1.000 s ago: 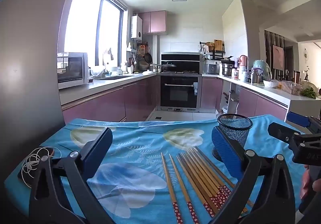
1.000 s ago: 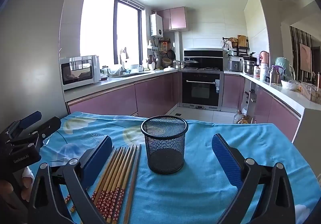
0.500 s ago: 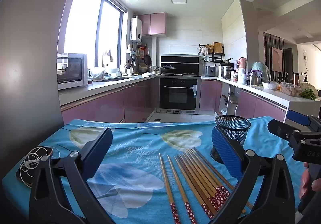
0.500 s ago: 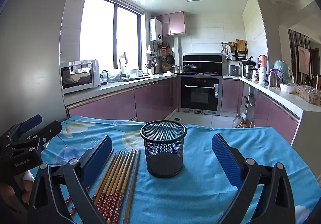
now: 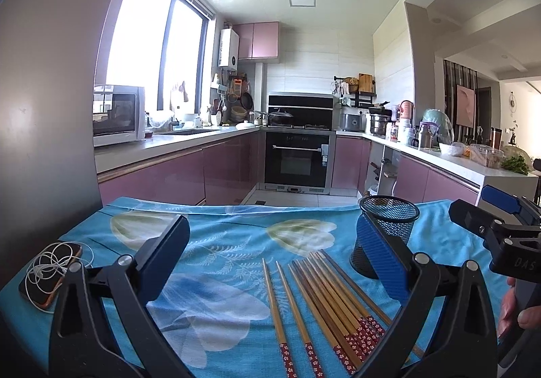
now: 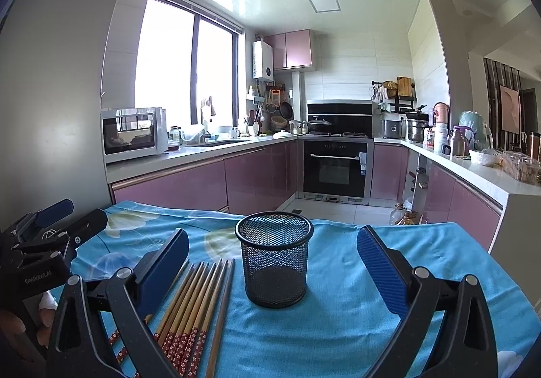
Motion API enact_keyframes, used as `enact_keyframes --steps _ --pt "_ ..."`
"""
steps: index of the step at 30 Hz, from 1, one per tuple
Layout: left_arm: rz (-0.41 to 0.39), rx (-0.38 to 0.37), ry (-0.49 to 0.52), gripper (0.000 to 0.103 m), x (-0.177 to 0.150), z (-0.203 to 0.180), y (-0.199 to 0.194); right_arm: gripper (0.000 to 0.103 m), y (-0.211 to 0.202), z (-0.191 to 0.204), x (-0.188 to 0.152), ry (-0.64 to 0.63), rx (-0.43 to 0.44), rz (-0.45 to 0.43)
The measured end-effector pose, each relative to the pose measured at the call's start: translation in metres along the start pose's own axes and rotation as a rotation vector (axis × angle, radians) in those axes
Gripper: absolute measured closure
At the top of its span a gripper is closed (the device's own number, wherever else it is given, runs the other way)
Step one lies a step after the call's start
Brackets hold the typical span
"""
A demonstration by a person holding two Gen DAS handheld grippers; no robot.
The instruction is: Organize utensils
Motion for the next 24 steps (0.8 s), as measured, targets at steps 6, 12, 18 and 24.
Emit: enact_keyframes --steps 6,12,18,24 --pt "0.001 0.005 -0.008 0.006 -0.0018 0.0001 -0.0006 0.007 -0.0018 -0.0003 0.001 -0.006 -0.004 -0.014" --pt "0.006 0.003 -0.008 0.006 -0.0026 -0.001 -0.0005 0.007 -0.003 0.0007 0.0015 -0.007 -0.007 -0.02" --pt "0.007 0.002 -0.011 0.006 -0.0032 -0.0009 0.0002 0.007 -0.0039 -0.0001 0.0012 -0.008 -0.011 -0.018" --pt "0.007 0.005 -0.012 0.006 -0.0032 -0.0012 0.0009 0.007 -0.0038 -0.0003 0.0015 -0.006 -0.011 -0.02"
Point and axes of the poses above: each gripper's, at about its wrist camera, not at the fingertips, and y roughly the way its jaws point, z to its left, x to its top, the point moved 5 cm from there along y, roughly the way its jaws point
